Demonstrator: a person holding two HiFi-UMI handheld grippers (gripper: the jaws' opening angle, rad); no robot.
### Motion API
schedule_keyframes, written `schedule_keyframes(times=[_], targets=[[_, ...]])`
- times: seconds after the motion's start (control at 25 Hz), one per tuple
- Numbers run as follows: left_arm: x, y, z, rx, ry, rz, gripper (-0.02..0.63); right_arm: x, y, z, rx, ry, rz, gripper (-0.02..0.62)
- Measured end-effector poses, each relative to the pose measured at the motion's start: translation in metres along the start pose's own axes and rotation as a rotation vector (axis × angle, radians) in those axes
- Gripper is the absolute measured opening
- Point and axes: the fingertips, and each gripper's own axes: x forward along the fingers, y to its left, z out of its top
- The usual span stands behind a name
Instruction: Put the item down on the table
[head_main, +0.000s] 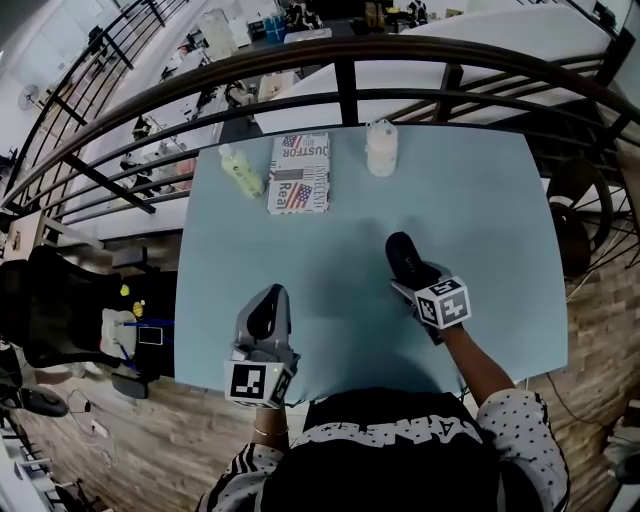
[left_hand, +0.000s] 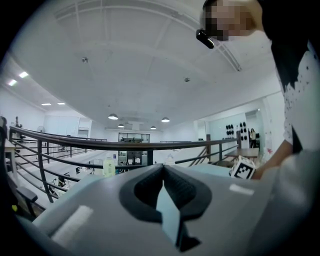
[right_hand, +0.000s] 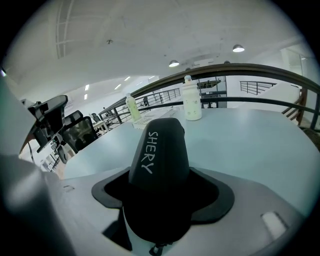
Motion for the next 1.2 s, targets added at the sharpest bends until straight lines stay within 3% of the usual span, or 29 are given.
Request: schedule_keyframes(times=[1.2], targets=[[0.003,0.008,-0.014,-0.025,0.032,0.021,0.000,0.023,-0.012,-0.024,-0.014,0.120,-0.029,0.354]])
